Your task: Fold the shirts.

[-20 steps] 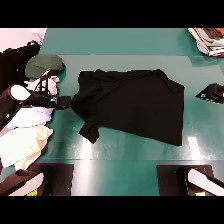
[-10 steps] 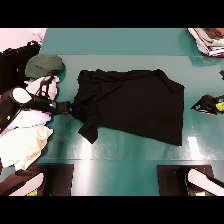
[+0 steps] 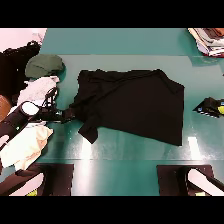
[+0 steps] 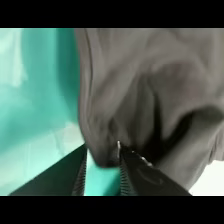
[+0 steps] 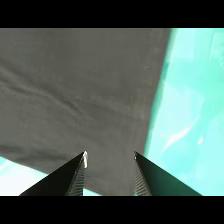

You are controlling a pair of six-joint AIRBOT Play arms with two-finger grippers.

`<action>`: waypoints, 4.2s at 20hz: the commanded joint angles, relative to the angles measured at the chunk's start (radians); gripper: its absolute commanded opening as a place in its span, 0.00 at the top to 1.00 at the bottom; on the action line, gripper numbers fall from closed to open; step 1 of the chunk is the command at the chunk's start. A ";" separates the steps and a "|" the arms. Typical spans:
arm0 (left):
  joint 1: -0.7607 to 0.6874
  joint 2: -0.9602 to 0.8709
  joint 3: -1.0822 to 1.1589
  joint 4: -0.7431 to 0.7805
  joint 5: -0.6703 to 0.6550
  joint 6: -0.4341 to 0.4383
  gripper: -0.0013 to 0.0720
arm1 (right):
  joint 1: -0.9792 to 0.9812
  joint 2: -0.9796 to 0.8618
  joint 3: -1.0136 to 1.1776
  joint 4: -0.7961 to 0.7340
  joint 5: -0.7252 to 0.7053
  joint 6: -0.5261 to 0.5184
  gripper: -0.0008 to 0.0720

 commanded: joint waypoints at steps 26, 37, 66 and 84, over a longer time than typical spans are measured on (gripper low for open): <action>0.000 0.071 0.177 0.014 -0.130 0.028 0.95 | 0.109 0.087 -0.405 0.027 -0.112 0.042 0.97; 0.000 0.193 1.291 0.140 -0.331 0.025 0.95 | 0.113 0.235 0.689 0.084 -0.217 0.047 0.97; 0.008 -0.627 1.039 0.154 -0.015 0.002 0.95 | 0.294 -0.731 0.990 -0.211 -0.081 0.072 0.97; 0.066 -0.633 0.845 0.204 -0.366 0.055 0.39 | 0.278 -0.509 0.413 -0.201 -0.209 0.072 0.96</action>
